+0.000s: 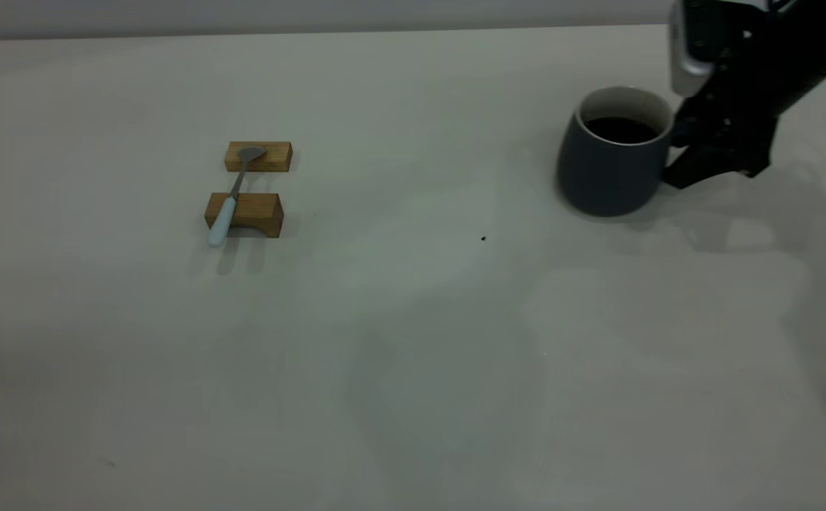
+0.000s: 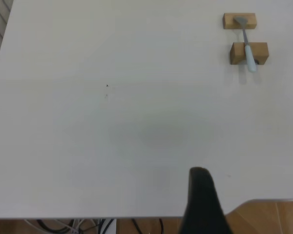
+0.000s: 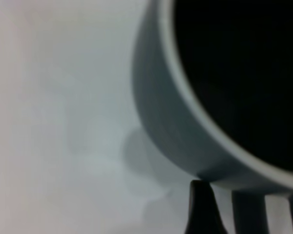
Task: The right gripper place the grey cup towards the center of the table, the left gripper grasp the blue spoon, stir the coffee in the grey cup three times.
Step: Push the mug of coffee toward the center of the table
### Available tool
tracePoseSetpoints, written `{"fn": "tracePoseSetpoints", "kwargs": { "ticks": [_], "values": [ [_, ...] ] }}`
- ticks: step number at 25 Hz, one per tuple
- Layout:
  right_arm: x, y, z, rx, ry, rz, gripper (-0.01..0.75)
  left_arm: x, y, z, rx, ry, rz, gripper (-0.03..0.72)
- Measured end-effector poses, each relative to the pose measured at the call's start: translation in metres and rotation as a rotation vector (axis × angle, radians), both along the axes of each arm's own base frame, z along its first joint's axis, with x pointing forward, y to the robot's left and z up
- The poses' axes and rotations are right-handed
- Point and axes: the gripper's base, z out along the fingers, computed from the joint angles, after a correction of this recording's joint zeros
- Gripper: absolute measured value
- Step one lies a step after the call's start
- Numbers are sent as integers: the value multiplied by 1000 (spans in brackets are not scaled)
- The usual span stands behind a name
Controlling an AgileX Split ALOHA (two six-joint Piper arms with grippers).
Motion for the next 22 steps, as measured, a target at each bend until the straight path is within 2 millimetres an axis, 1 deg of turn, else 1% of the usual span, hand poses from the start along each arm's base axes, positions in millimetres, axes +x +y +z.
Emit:
{"fn": "tracePoseSetpoints", "kwargs": {
  "ticks": [4, 8, 14, 17, 20, 22],
  "values": [
    [0, 25, -4, 10, -2, 30, 515, 0, 0, 0, 0, 0, 0, 577],
    [-4, 55, -11, 27, 1, 46, 514, 0, 0, 0, 0, 0, 0, 577],
    [-10, 96, -12, 33, -27, 67, 514, 0, 0, 0, 0, 0, 0, 577],
    [-10, 112, -12, 29, -51, 84, 514, 0, 0, 0, 0, 0, 0, 577],
    [-5, 128, -12, 42, -72, 103, 514, 0, 0, 0, 0, 0, 0, 577],
    [-3, 134, -12, 54, -80, 102, 514, 0, 0, 0, 0, 0, 0, 577]
  ]
}}
